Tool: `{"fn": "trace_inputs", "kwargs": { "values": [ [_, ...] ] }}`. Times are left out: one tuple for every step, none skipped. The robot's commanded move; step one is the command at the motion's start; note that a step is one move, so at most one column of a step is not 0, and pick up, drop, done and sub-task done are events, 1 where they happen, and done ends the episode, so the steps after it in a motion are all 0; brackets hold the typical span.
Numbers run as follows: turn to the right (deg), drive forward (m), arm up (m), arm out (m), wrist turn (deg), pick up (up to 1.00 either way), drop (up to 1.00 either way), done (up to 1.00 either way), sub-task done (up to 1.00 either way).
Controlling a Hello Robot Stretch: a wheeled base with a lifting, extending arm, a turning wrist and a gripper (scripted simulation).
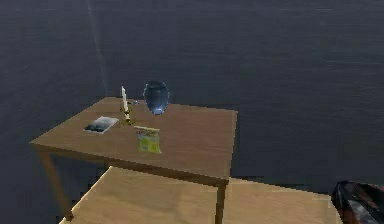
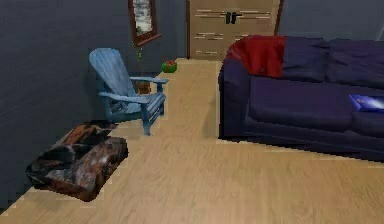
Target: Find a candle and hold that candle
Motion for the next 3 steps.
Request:
{"fn": "trace_inputs", "kwargs": {
  "values": [
    [-12.0,0.0,0.0,0.0,0.0,0.0,0.0,0.0,0.0],
    [0.0,0.1,0.0,0.0,0.0,0.0,0.0,0.0,0.0],
    [-45.0,0.0,0.0,0.0,0.0,0.0,0.0,0.0,0.0]
  ]
}}
